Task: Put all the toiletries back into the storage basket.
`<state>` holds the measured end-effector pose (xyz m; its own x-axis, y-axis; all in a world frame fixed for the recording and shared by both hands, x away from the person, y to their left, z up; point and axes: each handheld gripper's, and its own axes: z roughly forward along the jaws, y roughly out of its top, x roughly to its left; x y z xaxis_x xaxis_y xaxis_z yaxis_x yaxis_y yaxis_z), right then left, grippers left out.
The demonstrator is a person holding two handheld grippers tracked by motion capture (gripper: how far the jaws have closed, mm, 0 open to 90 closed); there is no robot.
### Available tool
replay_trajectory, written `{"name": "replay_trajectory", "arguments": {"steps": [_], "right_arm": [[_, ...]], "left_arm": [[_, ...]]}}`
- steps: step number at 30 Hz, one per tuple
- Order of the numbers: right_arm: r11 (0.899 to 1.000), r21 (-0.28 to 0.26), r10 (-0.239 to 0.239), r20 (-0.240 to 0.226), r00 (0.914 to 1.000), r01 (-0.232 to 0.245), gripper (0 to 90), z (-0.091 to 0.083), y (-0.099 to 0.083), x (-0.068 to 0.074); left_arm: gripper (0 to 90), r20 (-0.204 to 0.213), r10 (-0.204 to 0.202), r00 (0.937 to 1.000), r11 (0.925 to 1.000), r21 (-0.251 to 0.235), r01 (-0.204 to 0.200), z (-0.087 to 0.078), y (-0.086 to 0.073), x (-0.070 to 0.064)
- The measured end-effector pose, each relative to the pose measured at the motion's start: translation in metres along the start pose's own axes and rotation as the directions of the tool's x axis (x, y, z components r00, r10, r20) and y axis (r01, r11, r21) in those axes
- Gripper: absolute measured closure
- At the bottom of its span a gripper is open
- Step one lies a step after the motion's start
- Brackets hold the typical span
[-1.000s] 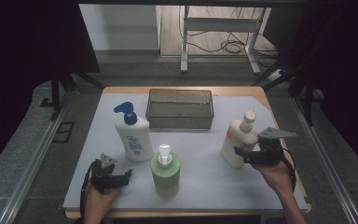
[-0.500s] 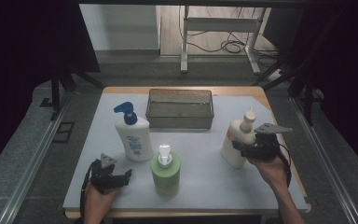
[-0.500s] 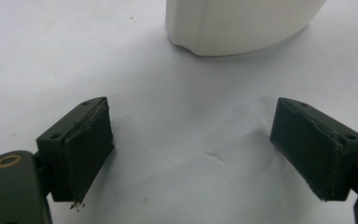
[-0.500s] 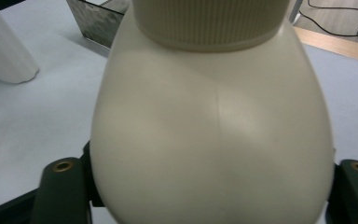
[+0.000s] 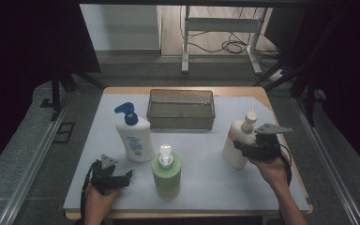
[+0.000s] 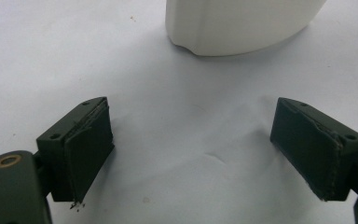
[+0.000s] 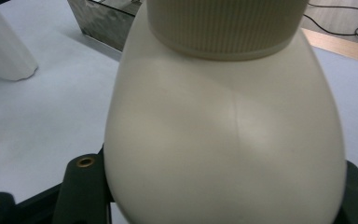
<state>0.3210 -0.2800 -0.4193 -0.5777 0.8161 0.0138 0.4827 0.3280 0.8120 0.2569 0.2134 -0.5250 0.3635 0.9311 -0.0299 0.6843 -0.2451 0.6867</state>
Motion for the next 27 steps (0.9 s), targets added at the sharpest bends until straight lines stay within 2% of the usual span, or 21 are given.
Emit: {"name": "replay_trajectory", "arguments": {"steps": [16, 27], "right_arm": [[1.000, -0.003, -0.011, -0.021, 0.9997, 0.011, 39.5, -0.008, 0.015, 0.002], [0.999, -0.014, -0.043, -0.053, 0.9977, 0.042, 39.5, -0.004, 0.041, 0.014]], "left_arm": [[12.4, 0.000, 0.004, 1.0000, 1.0000, 0.000, -0.004, 0.000, 0.000, 0.000], [12.4, 0.000, 0.004, 1.0000, 1.0000, 0.000, -0.004, 0.000, 0.000, 0.000]]}}
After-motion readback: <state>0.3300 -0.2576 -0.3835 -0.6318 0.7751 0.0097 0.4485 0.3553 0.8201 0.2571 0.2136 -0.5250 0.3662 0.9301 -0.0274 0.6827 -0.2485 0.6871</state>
